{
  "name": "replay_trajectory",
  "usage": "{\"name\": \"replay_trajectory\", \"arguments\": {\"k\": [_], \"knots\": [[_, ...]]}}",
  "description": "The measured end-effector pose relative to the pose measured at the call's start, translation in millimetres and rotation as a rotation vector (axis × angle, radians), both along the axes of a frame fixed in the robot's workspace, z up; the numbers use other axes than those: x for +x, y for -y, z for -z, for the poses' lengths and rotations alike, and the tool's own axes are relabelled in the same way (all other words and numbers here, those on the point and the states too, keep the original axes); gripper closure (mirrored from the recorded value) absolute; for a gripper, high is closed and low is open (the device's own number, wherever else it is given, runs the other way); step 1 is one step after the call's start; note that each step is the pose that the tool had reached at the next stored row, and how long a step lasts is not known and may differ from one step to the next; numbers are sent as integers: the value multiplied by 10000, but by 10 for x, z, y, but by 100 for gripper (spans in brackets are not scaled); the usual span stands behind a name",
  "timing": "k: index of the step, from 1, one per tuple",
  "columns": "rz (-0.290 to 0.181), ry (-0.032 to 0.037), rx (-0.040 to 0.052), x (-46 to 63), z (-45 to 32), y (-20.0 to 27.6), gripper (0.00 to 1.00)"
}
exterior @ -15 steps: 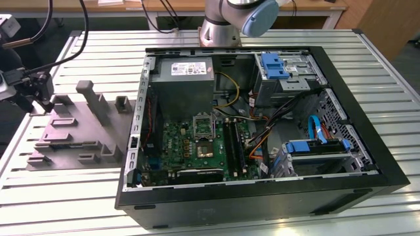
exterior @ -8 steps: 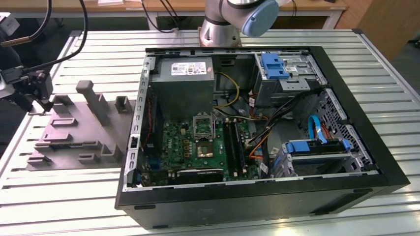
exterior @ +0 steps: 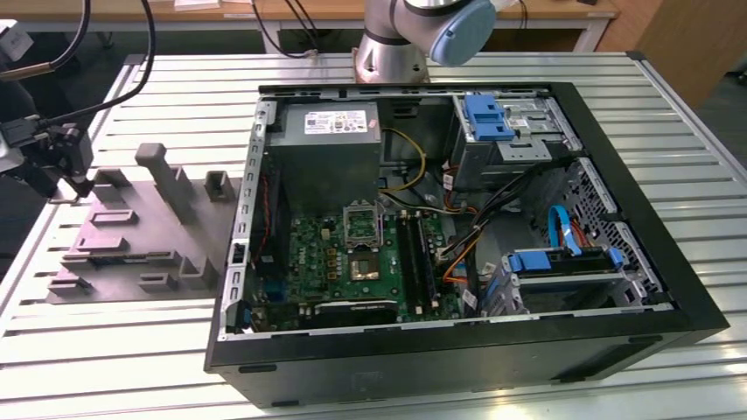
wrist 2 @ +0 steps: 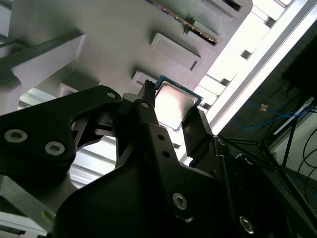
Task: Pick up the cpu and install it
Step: 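Pick up the cpu and move it towards the insertion slot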
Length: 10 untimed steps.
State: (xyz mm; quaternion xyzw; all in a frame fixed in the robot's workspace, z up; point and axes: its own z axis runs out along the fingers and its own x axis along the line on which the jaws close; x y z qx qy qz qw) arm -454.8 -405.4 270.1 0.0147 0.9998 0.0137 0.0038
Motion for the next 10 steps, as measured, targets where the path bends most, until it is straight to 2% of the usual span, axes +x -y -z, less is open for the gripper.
{"name": "replay_trajectory", "arguments": {"k": [10], "knots": [[0,1,0,0,-18,0,53]]}}
